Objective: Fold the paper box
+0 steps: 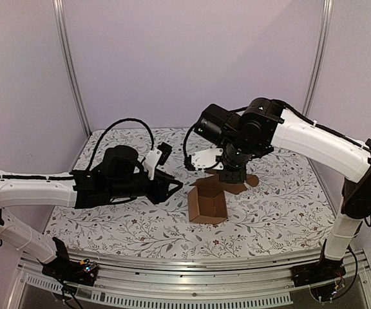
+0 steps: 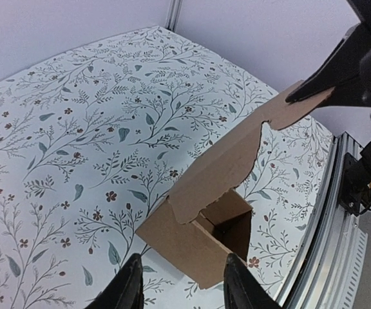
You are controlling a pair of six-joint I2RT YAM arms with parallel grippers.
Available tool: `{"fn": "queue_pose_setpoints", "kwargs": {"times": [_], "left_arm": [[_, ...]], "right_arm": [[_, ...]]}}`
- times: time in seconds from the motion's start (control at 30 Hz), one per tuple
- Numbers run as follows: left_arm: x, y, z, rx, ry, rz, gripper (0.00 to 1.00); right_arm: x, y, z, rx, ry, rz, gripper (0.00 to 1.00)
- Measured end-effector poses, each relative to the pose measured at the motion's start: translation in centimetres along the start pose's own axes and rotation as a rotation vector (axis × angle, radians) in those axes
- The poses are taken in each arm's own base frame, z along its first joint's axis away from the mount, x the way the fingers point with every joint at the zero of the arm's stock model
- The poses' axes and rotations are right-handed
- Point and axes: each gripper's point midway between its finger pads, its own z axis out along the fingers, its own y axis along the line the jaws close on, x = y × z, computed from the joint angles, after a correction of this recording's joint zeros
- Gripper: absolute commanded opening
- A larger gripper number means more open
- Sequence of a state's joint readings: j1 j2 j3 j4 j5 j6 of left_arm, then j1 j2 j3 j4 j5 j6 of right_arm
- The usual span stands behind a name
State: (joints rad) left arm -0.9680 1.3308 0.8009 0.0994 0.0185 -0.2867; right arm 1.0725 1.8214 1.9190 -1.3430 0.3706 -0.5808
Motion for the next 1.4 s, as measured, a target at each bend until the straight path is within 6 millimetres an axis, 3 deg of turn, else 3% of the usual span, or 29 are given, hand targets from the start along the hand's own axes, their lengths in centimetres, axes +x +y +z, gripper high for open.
{"fn": "queue_pose_setpoints", "kwargs": {"times": [0.33, 0.53, 0.73, 0.83, 1.03, 1.1, 1.13, 1.17, 1.3, 1.4], "left_arm": [[0.9, 0.3, 0.0, -0.008, 0.016, -0.002, 0.41], [1.6, 0.5, -0.2, -0.015, 0.032, 0.004, 0.42], [1.2, 1.1, -1.3, -0.048, 0.018, 0.014, 0.47], [0.8, 1.5, -1.9, -0.068, 0.006, 0.013, 0.50], [1.9, 2.9, -2.2, -0.092, 0.026, -0.007, 0.53], [2.5, 3.6, -2.2, -0.095, 0.038, -0.020, 0.54], [2.8, 4.0, -2.2, -0.095, 0.044, -0.028, 0.54], [3.2, 4.3, -2.2, -0.092, 0.050, -0.035, 0.54], [3.9, 4.9, -1.8, -0.060, 0.059, -0.053, 0.54], [4.1, 5.0, -1.1, -0.031, 0.063, -0.055, 0.54]], "right_arm": [[-1.7, -1.2, 0.6, 0.027, -0.005, 0.014, 0.20], [-1.9, -1.1, 1.4, 0.021, 0.011, 0.009, 0.31], [-1.7, -1.1, 1.0, 0.022, 0.002, 0.009, 0.46], [-0.5, -1.0, -0.4, 0.031, -0.012, 0.033, 0.49], [4.7, -0.3, -3.7, 0.053, -0.101, 0.170, 0.53], [6.1, -0.6, -3.7, 0.066, -0.127, 0.246, 0.56], [6.8, -0.6, -3.5, 0.070, -0.149, 0.290, 0.70], [7.5, -0.4, -3.1, 0.066, -0.168, 0.337, 0.73], [8.9, 1.5, -0.4, 0.010, -0.254, 0.482, 0.74], [8.9, 3.3, 1.7, -0.046, -0.325, 0.545, 0.74]]}}
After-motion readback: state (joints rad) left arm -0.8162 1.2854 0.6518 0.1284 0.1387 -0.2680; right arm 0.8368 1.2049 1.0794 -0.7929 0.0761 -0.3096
